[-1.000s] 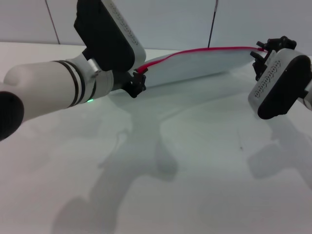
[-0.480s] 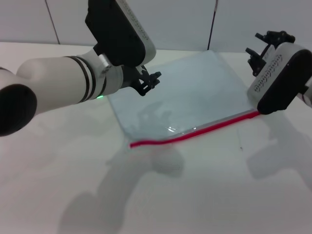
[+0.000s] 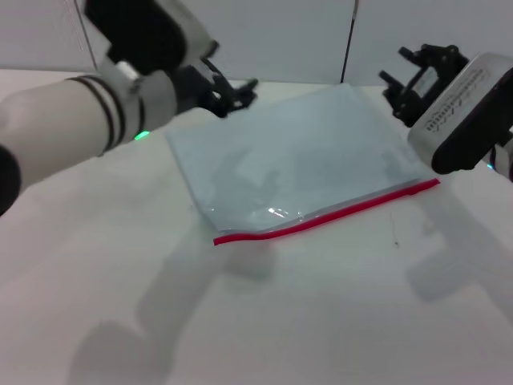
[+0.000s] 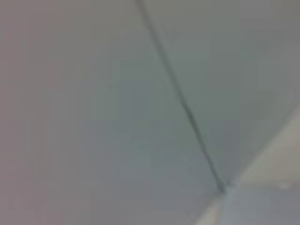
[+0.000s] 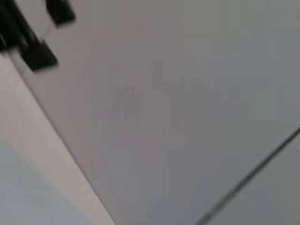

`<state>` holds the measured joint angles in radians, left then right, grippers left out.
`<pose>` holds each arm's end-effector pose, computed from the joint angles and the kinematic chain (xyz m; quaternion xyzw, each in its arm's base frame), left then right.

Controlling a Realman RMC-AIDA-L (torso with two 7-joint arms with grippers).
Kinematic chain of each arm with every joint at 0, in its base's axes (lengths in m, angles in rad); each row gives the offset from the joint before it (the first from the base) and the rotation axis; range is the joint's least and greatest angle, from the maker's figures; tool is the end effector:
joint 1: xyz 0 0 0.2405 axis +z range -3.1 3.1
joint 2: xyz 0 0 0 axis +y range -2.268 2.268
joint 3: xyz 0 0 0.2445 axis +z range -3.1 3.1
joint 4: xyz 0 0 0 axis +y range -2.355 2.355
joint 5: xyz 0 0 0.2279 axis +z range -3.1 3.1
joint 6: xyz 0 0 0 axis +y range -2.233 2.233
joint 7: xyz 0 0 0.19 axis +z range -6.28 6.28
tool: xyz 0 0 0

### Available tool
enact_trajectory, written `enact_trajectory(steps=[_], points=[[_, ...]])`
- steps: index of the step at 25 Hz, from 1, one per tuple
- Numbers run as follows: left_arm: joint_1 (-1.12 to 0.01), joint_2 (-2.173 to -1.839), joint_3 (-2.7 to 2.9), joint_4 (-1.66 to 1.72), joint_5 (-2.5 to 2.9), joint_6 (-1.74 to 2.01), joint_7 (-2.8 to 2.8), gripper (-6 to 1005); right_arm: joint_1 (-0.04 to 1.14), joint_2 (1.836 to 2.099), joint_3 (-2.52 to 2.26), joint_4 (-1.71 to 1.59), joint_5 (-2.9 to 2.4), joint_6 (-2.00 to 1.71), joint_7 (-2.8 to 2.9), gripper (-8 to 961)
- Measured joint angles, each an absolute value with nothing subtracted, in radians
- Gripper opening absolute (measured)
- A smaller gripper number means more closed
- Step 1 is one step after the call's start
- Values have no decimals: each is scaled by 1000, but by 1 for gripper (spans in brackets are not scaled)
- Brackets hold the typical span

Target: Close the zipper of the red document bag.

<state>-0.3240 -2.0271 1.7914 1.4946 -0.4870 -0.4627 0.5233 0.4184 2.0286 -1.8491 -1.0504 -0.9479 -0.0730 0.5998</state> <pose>-0.1268 0.4360 -0.0251 -0.8749 -0.1115 -0.0734 0.4656 0.1780 0.4611 -0.0561 -0.8565 -0.0519 0.0185 0.5133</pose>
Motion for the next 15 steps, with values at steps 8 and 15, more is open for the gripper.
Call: enact_trajectory(steps=[8, 15], points=[[-281, -2028, 1818, 1229, -588, 82, 520, 775, 390, 2035, -1779, -1028, -749, -348, 658, 352], [-303, -2028, 1870, 997, -631, 432, 413, 766, 408, 2040, -1780, -760, -110, -662, 199, 350]])
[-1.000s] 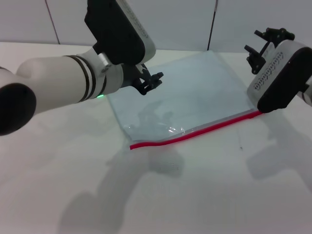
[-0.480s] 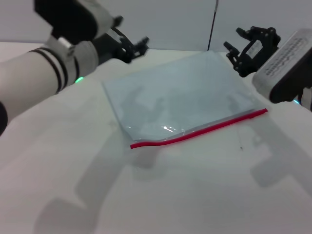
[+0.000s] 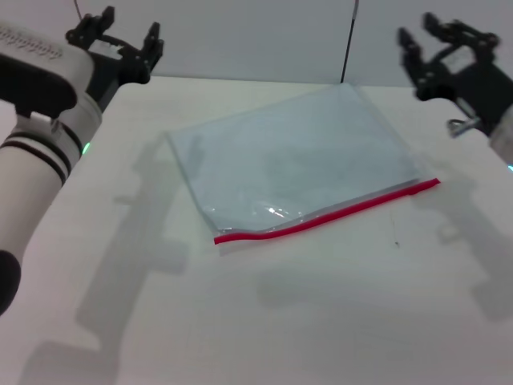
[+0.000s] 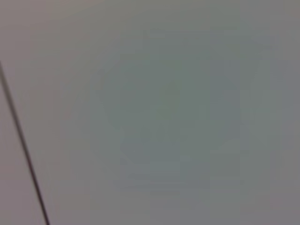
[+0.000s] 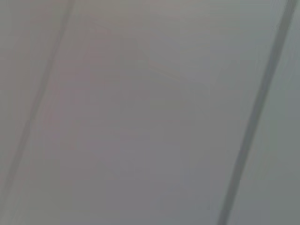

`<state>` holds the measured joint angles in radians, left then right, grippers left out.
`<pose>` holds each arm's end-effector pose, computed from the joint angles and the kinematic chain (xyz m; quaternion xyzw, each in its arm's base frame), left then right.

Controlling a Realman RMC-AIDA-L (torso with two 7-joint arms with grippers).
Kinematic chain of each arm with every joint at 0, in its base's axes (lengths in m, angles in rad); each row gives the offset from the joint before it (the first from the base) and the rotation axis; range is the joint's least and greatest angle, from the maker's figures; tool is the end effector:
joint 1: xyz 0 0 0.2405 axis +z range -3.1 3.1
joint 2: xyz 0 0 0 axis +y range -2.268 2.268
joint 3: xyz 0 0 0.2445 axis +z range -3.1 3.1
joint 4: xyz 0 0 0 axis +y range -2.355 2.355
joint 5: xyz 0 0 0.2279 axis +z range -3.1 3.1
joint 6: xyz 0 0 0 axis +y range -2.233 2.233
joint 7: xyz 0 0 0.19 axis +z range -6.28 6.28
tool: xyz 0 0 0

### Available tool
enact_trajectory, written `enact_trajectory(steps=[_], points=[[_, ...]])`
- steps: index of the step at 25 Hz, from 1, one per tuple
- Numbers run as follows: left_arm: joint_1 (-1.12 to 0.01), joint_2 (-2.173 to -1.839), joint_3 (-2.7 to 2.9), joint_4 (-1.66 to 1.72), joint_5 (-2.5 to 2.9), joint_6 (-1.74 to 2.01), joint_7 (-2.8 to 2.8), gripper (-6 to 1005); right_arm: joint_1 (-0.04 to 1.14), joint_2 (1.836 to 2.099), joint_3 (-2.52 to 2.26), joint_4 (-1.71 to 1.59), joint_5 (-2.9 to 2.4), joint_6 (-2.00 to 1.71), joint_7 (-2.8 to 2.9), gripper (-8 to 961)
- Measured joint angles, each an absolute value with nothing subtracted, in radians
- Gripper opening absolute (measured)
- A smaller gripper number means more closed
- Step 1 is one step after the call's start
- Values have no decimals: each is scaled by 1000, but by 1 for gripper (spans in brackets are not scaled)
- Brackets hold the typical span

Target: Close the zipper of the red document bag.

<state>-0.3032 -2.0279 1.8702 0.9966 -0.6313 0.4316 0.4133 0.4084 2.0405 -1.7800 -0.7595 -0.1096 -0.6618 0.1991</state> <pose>-0.2123 0.4525 0.0024 -0.7350 -0.1596 -0.2232 0.6201 0.1913 0.4469 -0.0329 -0.8062 0.0703 0.2724 0.5205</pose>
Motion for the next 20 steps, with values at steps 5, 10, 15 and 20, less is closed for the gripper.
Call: enact_trajectory(steps=[5, 10, 15, 20], points=[[-348, -2028, 1880, 847, -619, 576, 326, 661, 467, 2041, -1847, -540, 204, -846, 55, 350], [-392, -2031, 1937, 689, -625, 762, 270, 663, 489, 2044, -1906, -402, 341, -972, 48, 350], [-401, -2034, 1969, 591, -627, 885, 205, 663, 471, 2047, -1919, -371, 398, -1007, 47, 349], [-388, -2034, 1972, 539, -635, 951, 159, 663, 415, 2050, -1949, -361, 472, -1085, 55, 349]])
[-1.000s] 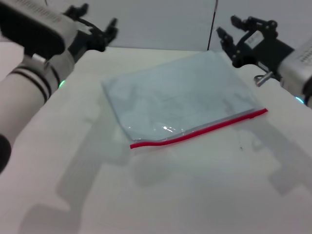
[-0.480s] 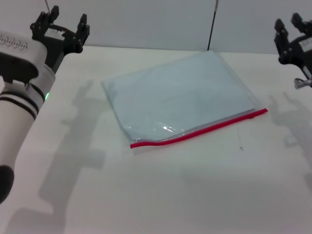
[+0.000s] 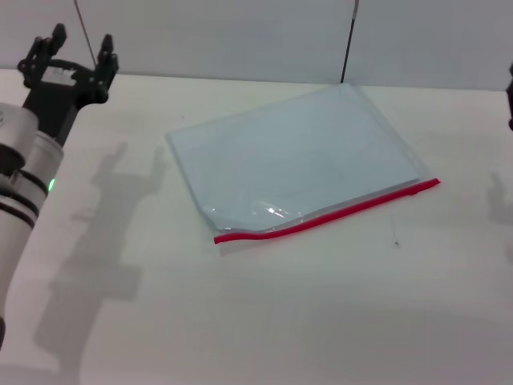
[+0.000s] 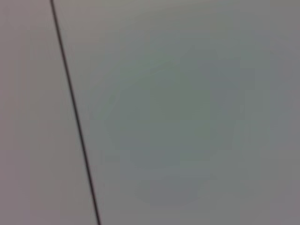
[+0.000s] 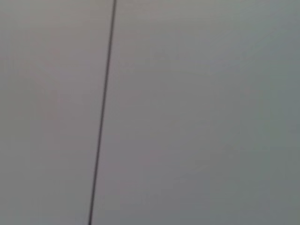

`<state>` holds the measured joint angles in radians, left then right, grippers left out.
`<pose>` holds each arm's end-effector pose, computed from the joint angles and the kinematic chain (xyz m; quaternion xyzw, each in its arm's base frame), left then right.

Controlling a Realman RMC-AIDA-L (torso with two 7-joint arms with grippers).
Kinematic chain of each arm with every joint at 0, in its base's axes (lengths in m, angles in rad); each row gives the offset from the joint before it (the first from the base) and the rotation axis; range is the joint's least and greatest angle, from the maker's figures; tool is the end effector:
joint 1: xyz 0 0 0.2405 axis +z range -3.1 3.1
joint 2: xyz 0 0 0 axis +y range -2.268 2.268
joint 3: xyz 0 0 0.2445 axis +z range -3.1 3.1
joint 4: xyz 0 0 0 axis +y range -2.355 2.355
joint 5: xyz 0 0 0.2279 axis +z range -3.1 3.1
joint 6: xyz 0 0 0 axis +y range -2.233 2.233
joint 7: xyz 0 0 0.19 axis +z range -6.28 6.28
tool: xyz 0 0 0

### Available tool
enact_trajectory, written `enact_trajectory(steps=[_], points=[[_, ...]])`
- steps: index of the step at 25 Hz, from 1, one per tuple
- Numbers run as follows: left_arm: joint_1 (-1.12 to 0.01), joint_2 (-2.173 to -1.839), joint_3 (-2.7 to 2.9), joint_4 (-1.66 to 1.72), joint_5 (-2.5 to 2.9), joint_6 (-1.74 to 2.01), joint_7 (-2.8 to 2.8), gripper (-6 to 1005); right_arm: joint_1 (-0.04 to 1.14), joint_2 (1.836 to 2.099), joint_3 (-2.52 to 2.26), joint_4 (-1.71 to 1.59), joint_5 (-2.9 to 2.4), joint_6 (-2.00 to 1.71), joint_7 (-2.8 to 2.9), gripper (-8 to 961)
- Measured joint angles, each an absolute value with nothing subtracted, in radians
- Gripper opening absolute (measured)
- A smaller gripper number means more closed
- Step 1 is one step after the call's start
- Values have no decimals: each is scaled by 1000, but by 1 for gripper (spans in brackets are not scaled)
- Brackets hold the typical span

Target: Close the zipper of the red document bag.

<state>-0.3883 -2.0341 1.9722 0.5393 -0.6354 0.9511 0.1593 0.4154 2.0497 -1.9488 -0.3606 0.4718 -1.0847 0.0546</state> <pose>-0.2681 0.4274 0.0076 -0.6818 -0.1509 -0.2863 0.6560 0.2812 0.4106 -0.0039 -0.7026 0.1580 0.3178 0.6168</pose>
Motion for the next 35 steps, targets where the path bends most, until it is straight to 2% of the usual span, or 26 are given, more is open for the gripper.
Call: enact_trajectory(steps=[6, 35], points=[[-386, -2034, 1971, 488, -673, 975, 94, 664, 392, 2049, -2016, -358, 544, -1122, 58, 349], [-437, -2032, 1968, 419, -681, 979, 42, 663, 442, 2040, -2037, -301, 537, -1099, 51, 347]])
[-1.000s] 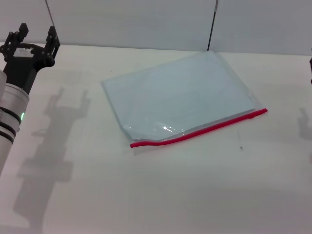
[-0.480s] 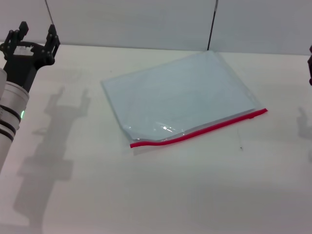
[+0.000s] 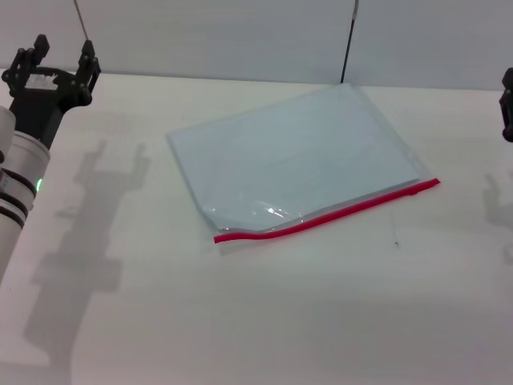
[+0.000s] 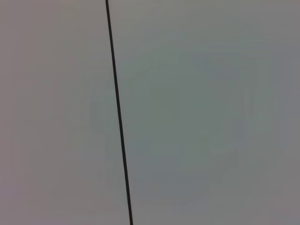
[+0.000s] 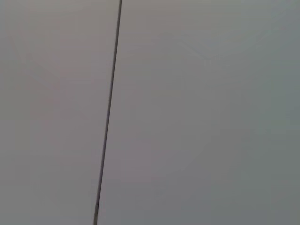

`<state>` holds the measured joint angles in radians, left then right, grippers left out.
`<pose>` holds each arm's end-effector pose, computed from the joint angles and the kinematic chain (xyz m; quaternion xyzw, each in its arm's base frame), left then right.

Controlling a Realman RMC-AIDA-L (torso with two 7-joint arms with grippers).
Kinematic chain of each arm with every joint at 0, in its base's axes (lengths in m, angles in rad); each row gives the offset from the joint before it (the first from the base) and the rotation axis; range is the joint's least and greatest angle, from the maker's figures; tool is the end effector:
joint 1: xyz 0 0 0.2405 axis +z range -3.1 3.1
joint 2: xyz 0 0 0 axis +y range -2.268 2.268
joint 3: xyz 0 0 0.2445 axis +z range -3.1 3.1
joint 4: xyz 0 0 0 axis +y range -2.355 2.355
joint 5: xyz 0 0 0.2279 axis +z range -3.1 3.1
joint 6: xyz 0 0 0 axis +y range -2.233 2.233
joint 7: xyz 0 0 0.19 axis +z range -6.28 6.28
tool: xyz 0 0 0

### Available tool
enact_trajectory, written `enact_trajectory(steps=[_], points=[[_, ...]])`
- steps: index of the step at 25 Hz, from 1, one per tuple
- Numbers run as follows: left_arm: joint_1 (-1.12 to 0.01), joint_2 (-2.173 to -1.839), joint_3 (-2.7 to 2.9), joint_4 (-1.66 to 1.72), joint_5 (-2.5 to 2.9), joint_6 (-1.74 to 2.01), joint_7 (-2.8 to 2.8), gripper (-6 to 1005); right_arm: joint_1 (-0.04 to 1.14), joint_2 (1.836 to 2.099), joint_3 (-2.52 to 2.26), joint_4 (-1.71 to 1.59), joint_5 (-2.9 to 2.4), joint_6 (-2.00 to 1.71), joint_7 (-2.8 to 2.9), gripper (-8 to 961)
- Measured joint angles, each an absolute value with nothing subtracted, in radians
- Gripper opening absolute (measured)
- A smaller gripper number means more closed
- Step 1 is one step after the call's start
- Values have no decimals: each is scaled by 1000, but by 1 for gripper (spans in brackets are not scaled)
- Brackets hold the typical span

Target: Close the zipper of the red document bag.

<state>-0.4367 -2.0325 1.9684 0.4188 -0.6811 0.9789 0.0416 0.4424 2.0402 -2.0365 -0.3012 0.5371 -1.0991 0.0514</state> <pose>-0.2908 0.4302 0.0140 -0.6647 -0.1978 -0.2976 0.6562 0.2878 0.4088 -0.0103 -0.7175 0.1542 0.3012 0.6089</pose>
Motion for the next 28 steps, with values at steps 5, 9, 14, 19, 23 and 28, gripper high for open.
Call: enact_trajectory(steps=[5, 9, 14, 19, 23, 28], points=[[-444, -2033, 1971, 414, -681, 979, 41, 663, 451, 2040, -2046, -298, 537, -1099, 53, 347], [-445, -2034, 1969, 414, -681, 979, 41, 664, 455, 2040, -2049, -297, 537, -1099, 54, 347], [-447, -2033, 1965, 414, -681, 979, 41, 664, 461, 2040, -2049, -293, 537, -1099, 56, 347], [-461, -2034, 1965, 403, -681, 972, 41, 663, 462, 2040, -2049, -293, 542, -1099, 57, 347], [-469, -2034, 1965, 390, -681, 973, 32, 663, 463, 2040, -2049, -293, 544, -1098, 57, 347], [-469, -2034, 1967, 388, -682, 974, 16, 664, 463, 2040, -2049, -293, 545, -1098, 57, 347]])
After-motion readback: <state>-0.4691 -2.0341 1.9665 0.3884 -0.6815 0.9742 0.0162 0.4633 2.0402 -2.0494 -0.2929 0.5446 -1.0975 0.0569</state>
